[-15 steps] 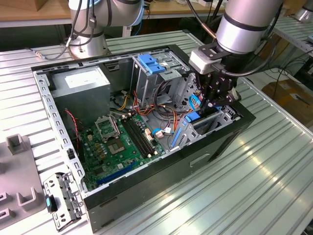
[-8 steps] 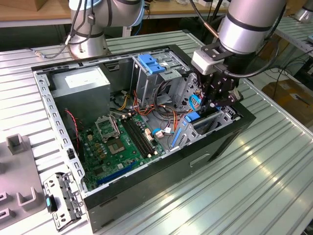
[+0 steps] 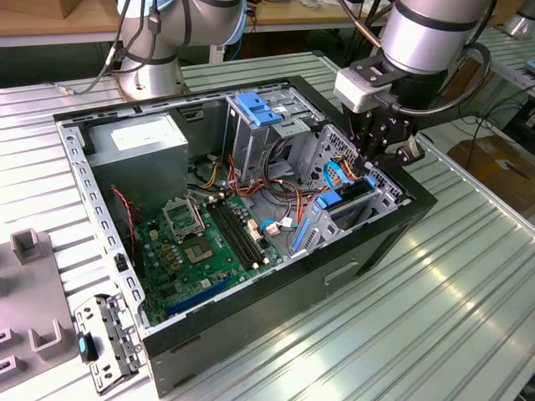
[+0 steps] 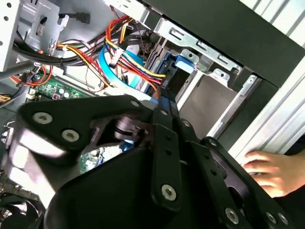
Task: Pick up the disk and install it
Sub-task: 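Insert the second disk wire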
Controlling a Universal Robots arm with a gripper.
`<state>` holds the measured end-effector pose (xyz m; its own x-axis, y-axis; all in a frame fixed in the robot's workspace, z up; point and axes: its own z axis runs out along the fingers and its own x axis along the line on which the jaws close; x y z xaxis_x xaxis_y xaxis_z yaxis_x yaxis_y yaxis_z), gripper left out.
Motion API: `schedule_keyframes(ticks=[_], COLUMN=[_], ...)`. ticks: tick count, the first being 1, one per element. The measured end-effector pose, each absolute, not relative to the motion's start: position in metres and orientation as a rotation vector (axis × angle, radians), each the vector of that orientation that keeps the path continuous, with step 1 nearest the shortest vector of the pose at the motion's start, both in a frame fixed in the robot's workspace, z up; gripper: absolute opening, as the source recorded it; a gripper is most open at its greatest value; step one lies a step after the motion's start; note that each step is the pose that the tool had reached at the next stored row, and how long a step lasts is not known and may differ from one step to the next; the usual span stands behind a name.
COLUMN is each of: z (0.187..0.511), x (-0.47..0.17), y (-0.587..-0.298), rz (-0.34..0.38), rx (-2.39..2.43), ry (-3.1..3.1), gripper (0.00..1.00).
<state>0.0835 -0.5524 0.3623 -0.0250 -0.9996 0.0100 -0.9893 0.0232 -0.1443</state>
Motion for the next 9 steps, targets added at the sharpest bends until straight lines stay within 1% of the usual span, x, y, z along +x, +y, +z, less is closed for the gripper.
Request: schedule_keyframes(ticks=[9], z=[0.3606], x=[0.0771], y=[-0.5525], rz=[-0.169], rx=[-2.129], ry=[2.181], gripper=[0.11])
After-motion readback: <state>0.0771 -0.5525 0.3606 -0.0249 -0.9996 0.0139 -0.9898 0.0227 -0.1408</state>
